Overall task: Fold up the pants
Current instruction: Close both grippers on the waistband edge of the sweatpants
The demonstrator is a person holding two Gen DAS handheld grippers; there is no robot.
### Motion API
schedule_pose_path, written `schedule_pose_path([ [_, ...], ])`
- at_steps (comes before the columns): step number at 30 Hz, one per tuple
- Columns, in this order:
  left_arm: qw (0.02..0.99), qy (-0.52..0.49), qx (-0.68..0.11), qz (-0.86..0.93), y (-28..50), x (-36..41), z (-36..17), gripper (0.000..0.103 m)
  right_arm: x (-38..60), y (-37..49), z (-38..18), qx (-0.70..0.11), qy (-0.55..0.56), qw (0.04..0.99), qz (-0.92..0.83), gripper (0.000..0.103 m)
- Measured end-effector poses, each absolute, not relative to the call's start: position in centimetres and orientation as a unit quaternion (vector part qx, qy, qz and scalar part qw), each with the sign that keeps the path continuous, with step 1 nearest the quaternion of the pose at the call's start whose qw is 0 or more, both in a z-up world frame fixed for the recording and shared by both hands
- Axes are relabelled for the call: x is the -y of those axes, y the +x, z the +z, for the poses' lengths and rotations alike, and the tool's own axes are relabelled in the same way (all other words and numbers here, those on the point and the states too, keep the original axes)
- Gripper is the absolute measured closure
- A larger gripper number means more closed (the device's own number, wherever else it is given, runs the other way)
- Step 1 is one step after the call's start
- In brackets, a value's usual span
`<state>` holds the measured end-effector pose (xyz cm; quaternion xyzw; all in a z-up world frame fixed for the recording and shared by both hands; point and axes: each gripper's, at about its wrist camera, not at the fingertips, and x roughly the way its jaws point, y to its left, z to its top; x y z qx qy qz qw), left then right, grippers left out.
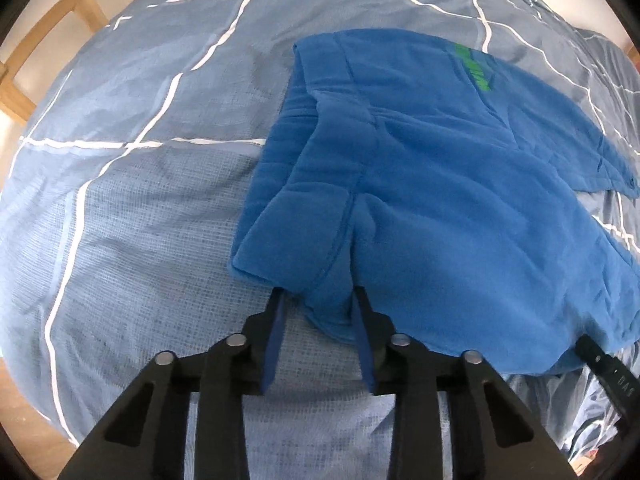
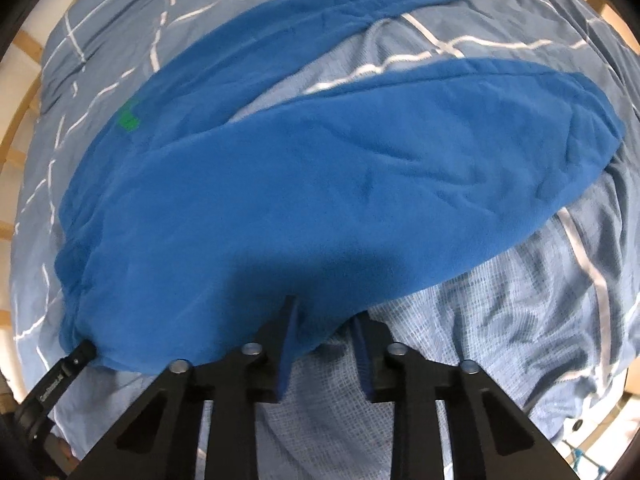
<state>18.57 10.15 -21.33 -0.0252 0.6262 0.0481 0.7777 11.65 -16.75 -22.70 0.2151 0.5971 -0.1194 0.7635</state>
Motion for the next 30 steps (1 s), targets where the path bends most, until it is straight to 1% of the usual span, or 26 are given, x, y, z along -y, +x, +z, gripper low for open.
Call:
schedule_pose_path([
  [3,0.785,-0.012,-0.618,0.044,18.3,-9.5,-20.1,0.079,17.2,12.0,-21.8,-0.591,0.217,0.768,-0.112,0.087],
  [5,0.788,-0.011,-0.615,0.033,18.2,-9.1,-19.4,0.096,17.5,12.1,-20.9,-0.585,0.215,0.774,-0.108,0.089],
  [9,0.801,0.011,-0.598,0.030,18.9,-8.1,-17.2,0.096,18.0,12.7,-18.9,-0.571,0.212,0.786,-0.104,0.091],
  [13,0.784,-0.057,-0.617,0.035,19.3,-9.7,-16.3,0.096,17.9,13.4,-17.2,-0.565,0.211,0.791,-0.100,0.092],
  [15,0.783,-0.056,-0.618,0.043,19.3,-10.0,-16.9,0.096,18.0,13.6,-16.9,-0.568,0.210,0.790,-0.098,0.092],
  [17,0.779,-0.050,-0.624,0.043,18.7,-10.1,-17.4,0.096,18.1,13.8,-16.9,-0.570,0.203,0.790,-0.098,0.092],
  [20,0.759,-0.091,-0.644,0.036,18.7,-10.8,-18.5,0.086,18.0,14.4,-16.9,-0.575,0.195,0.788,-0.100,0.092],
  [21,0.754,-0.098,-0.649,0.039,18.5,-11.0,-18.8,0.081,17.9,14.5,-17.1,-0.577,0.193,0.787,-0.102,0.092],
  [22,0.751,-0.099,-0.651,0.044,18.2,-11.2,-19.0,0.078,17.8,14.6,-17.2,-0.577,0.193,0.787,-0.103,0.092],
  [25,0.743,-0.122,-0.656,0.054,17.9,-12.0,-19.7,0.075,17.5,14.8,-17.4,-0.581,0.183,0.786,-0.104,0.092],
  [30,0.737,-0.132,-0.661,0.043,19.1,-12.3,-21.5,0.073,17.0,15.2,-17.5,-0.584,0.154,0.790,-0.108,0.092],
])
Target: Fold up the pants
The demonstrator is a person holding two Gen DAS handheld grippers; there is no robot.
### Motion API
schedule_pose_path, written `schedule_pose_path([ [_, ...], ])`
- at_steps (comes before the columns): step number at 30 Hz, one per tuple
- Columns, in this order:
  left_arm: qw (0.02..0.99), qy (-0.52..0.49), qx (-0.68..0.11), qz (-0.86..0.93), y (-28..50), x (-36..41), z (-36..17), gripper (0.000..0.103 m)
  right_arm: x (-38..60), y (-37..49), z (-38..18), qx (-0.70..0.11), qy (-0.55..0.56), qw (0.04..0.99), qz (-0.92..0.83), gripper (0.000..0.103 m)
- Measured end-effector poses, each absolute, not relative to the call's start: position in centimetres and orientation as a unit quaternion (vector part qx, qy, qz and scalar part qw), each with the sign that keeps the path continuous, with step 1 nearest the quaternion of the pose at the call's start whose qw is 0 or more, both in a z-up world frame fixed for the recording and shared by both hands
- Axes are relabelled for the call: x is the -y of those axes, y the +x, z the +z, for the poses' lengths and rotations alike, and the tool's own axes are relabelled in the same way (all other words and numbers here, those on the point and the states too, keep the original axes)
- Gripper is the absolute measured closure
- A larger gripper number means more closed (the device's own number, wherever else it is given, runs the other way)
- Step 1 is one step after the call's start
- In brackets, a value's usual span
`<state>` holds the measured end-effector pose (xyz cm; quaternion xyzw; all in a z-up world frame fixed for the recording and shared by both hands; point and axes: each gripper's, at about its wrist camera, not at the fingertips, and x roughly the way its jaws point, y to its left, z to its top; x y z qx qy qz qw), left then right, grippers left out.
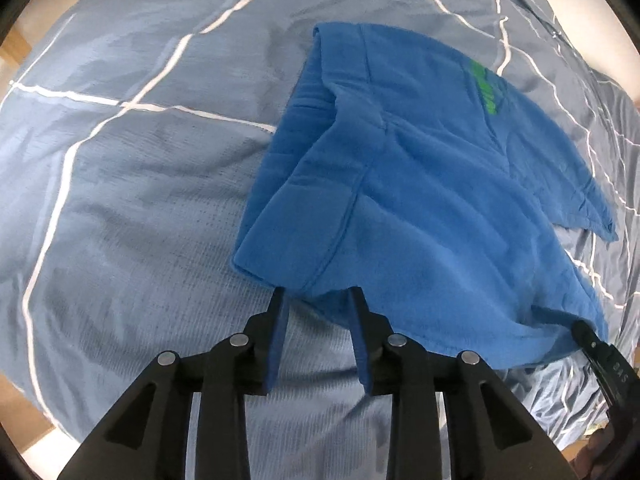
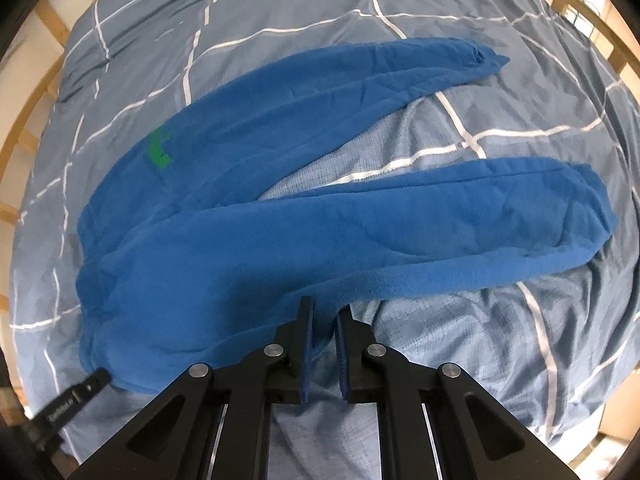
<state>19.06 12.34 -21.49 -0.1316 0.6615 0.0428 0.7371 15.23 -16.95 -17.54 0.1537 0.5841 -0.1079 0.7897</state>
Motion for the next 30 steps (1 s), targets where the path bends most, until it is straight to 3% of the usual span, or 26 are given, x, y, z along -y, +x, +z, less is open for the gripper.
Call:
schedule_pose_path([
  [7,0.730,-0.152,-0.665,0.046,19.1,-13.1,-22.6,0.072,16.4,15.6,-17.8,-0.591,0.143,0.786,-0.112,0.092],
  [9,0.725,-0.157,-0.669,0.044,18.7,-13.6,-23.0,0.070,16.3,15.7,-17.9,-0.593,0.139,0.785,-0.112,0.092],
  [12,0.729,-0.147,-0.667,0.046,18.5,-14.1,-22.9,0.058,16.1,15.8,-17.9,-0.595,0.134,0.784,-0.115,0.092],
  [15,0.729,-0.145,-0.667,0.047,18.9,-14.2,-23.3,0.058,15.9,15.9,-17.9,-0.594,0.124,0.787,-0.114,0.092],
  [17,0.731,-0.142,-0.666,0.049,19.6,-14.1,-23.3,0.060,15.8,16.0,-18.0,-0.594,0.123,0.787,-0.112,0.092],
  [22,0.742,-0.151,-0.650,0.058,18.7,-14.4,-21.8,0.076,16.2,15.9,-18.1,-0.595,0.136,0.784,-0.113,0.092],
  [30,0.771,-0.135,-0.620,0.055,18.2,-14.1,-16.0,0.079,17.1,15.9,-15.8,-0.578,0.161,0.793,-0.106,0.093],
])
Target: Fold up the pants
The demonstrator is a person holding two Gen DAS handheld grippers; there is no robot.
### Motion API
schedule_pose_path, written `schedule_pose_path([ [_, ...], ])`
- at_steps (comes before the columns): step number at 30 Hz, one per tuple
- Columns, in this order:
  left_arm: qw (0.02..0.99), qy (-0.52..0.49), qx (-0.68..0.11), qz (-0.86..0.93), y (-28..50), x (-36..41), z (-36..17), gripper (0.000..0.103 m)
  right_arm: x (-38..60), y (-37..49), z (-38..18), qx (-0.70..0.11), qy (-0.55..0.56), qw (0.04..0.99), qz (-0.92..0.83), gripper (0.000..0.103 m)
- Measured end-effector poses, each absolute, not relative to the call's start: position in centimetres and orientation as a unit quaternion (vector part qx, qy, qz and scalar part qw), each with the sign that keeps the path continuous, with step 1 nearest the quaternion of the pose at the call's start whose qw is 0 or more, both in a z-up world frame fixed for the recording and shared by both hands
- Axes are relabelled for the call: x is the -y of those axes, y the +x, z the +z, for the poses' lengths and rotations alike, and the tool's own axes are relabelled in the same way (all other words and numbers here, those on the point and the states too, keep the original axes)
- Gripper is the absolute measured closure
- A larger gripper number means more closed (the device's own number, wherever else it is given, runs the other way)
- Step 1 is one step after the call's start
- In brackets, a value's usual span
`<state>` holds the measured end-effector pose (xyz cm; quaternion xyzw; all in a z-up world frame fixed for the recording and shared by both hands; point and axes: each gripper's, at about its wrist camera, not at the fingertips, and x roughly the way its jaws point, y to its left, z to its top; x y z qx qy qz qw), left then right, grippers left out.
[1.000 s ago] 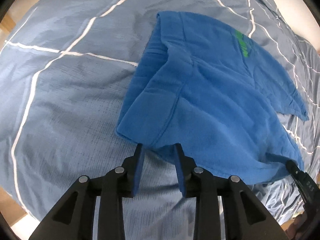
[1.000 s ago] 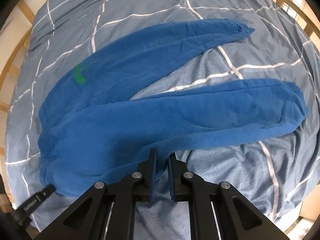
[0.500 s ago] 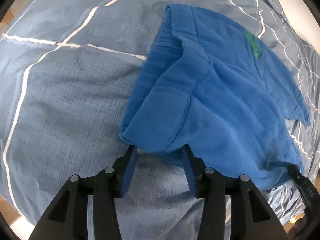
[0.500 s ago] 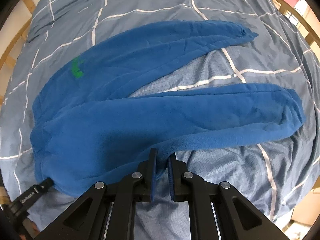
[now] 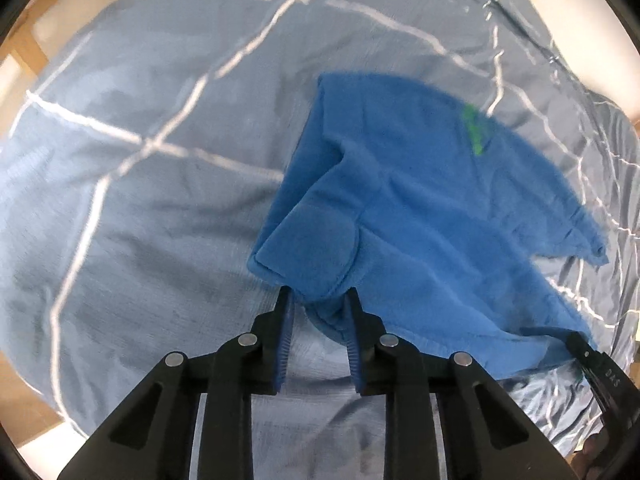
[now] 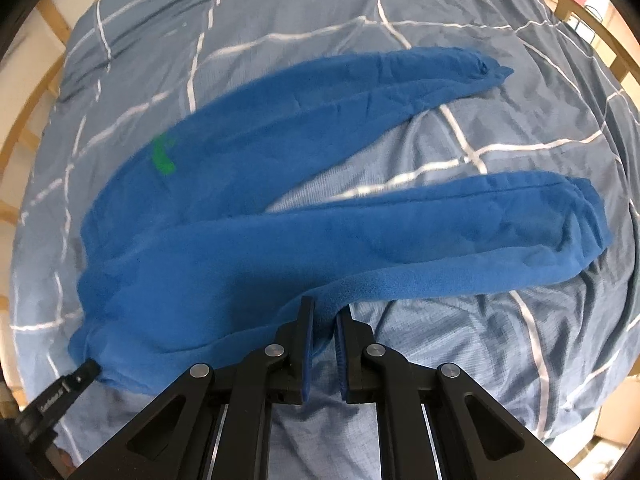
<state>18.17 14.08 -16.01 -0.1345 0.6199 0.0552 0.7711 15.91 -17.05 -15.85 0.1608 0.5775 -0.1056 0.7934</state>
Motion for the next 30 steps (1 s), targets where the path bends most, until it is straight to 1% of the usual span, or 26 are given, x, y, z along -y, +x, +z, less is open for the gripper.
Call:
schedule_pose_path([
  [3,0.784,-0.131,-0.604,0.051,19.3,-14.0,-13.6,0.080,17.4,16.8,-14.2,-0.561,0.164,0.805,-0.101,0.093],
  [7,0.796,-0.127,-0.590,0.050,24.6,-11.9,-12.9,0.080,17.9,19.5,-11.8,-0.532,0.158,0.827,-0.088,0.093],
  [12,0.809,-0.120,-0.575,0.043,29.2,-11.5,-12.6,0.080,17.8,24.5,-11.0,-0.510,0.136,0.846,-0.071,0.093],
  [16,0.805,-0.117,-0.580,0.042,32.9,-11.4,-14.3,0.081,18.0,28.8,-12.2,-0.503,0.129,0.853,-0.059,0.093],
  [21,0.803,-0.109,-0.585,0.046,36.4,-11.5,-16.4,0.081,17.7,33.8,-15.6,-0.517,0.118,0.846,-0.054,0.093],
  [30,0.800,-0.087,-0.591,0.057,40.3,-12.2,-19.0,0.083,17.1,39.0,-18.7,-0.533,0.132,0.834,-0.052,0.093],
])
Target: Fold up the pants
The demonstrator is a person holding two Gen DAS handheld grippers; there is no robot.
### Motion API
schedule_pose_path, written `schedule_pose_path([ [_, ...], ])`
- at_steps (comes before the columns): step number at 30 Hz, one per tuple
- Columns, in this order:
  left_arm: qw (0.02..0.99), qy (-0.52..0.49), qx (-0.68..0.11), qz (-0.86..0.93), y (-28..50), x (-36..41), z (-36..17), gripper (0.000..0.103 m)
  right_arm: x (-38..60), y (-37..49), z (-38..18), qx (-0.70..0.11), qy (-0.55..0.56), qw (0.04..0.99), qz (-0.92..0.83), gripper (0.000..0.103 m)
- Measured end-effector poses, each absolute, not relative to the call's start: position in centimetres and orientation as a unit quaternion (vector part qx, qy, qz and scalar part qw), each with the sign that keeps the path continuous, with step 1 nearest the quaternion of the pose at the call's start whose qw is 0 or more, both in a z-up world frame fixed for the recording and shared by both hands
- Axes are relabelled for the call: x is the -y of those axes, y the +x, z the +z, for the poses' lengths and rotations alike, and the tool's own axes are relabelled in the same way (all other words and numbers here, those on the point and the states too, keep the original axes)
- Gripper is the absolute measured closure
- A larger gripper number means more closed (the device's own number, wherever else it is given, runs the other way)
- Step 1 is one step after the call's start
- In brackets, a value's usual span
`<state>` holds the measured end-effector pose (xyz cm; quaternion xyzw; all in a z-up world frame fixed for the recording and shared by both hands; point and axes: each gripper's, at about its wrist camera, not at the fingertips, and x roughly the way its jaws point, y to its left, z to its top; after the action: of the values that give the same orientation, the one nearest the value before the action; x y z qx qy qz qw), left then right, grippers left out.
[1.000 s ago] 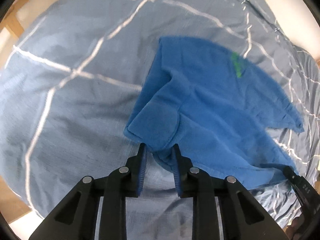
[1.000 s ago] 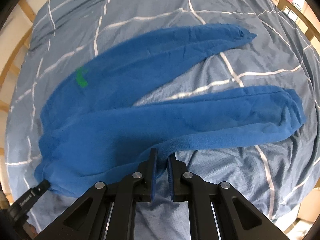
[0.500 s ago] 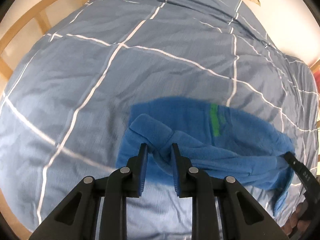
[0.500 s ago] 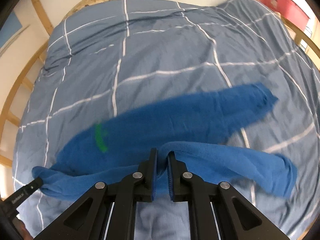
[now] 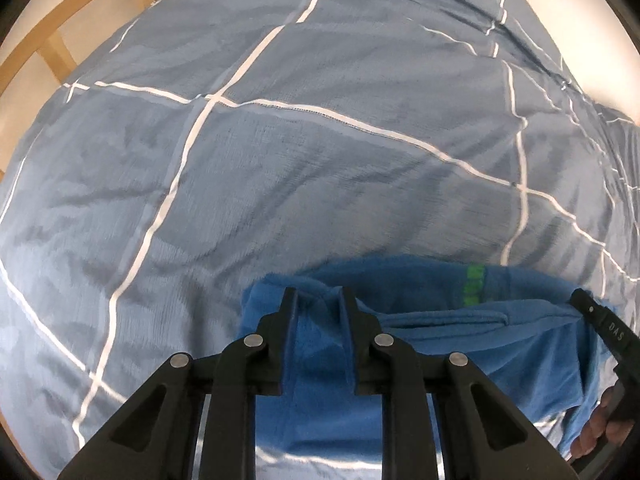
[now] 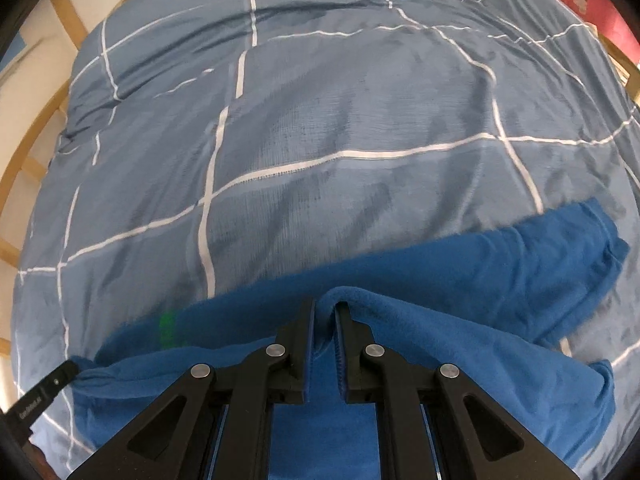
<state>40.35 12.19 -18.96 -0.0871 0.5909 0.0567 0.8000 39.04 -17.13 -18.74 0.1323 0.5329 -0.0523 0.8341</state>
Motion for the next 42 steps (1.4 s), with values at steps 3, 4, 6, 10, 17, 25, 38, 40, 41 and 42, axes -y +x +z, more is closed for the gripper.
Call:
schedule_pose_path([
  [3,0.803,-0.072,-0.589,0.054,41.1,-12.1,-19.2,0.081,16.8,40.3,-19.8,-0.544,0.124,0.828,-0.062,0.093],
  [4,0.805,-0.062,-0.588,0.052,41.4,-12.0,-19.2,0.080,16.7,40.5,-20.1,-0.546,0.121,0.826,-0.063,0.093],
  [6,0.807,-0.051,-0.587,0.045,41.8,-11.9,-19.2,0.073,16.6,40.9,-20.6,-0.554,0.117,0.822,-0.068,0.092],
  [10,0.819,-0.020,-0.573,0.028,41.7,-11.5,-18.2,0.058,16.7,40.8,-20.4,-0.555,0.122,0.820,-0.063,0.084],
  [17,0.860,0.077,-0.504,0.004,39.3,-9.5,-14.2,0.045,15.8,39.6,-17.6,-0.544,0.113,0.830,-0.050,0.068],
  [25,0.861,0.111,-0.490,-0.081,36.6,-6.3,-10.8,0.045,15.8,35.4,-13.0,-0.511,0.094,0.854,-0.036,0.065],
  [38,0.855,0.067,-0.489,-0.160,31.1,3.7,-8.9,0.045,22.0,25.9,-9.7,-0.481,0.043,0.875,-0.041,0.064],
  [40,0.847,0.060,-0.502,-0.164,30.1,5.9,-9.8,0.045,23.6,24.4,-10.4,-0.486,0.025,0.872,-0.042,0.065],
  [41,0.845,0.056,-0.506,-0.165,29.6,6.8,-10.2,0.045,24.4,24.0,-10.7,-0.491,0.020,0.870,-0.041,0.065],
  [42,0.841,0.054,-0.512,-0.166,29.3,7.7,-10.6,0.045,25.2,23.5,-11.1,-0.497,0.017,0.867,-0.037,0.065],
])
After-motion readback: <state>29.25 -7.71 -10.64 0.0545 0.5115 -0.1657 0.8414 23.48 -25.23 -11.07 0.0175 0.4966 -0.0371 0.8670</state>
